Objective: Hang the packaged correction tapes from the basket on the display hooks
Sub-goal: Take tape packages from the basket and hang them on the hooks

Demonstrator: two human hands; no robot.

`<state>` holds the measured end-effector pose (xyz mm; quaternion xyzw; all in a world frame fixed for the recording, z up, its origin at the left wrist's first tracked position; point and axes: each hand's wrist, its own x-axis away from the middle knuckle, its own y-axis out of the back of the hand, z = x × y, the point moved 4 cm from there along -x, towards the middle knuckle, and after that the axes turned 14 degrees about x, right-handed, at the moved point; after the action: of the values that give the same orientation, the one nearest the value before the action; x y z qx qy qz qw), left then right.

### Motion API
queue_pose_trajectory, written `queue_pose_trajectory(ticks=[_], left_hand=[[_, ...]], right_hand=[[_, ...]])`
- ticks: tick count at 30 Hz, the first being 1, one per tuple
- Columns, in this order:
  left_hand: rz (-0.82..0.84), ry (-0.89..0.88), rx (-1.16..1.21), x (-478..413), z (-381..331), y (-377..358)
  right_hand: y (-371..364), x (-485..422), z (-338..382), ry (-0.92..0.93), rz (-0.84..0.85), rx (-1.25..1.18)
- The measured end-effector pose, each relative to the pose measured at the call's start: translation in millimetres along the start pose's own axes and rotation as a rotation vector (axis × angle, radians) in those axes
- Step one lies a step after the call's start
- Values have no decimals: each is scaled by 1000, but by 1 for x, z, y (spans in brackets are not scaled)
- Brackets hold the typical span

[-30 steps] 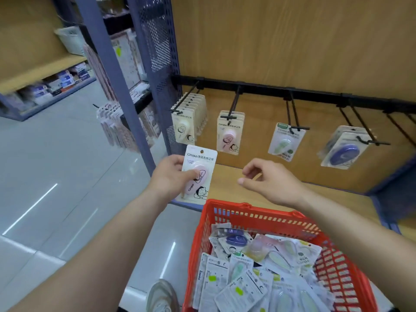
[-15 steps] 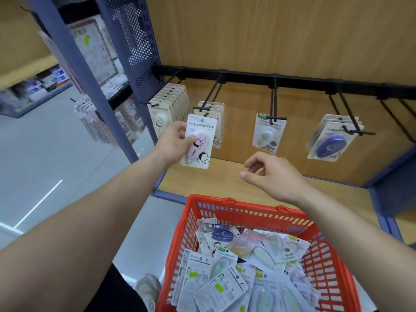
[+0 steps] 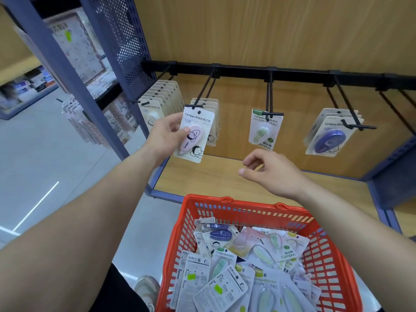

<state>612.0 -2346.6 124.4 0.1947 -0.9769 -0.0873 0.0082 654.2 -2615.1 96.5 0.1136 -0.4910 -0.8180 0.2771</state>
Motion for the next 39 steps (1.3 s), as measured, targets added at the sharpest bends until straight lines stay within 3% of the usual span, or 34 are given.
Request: queue_pose_trajectory(ticks=[16,25,31,34,39], left_hand=[[-64,-31,-93,-11,7,-14],[-149,97,-286,-13,15,-27],[211,276,-733,41,40,-35],[454,248,-904,85,53,-62],[616,229,-908,146,107,-94]], right_hand=[[-8,-3,-10,-24,26,13],[-14,10,-19,-66,77,95],[-20,49,-30,-97,141,232],[-31,76,-50,-107,251,368],[-59,113,-95,-194,370,380]])
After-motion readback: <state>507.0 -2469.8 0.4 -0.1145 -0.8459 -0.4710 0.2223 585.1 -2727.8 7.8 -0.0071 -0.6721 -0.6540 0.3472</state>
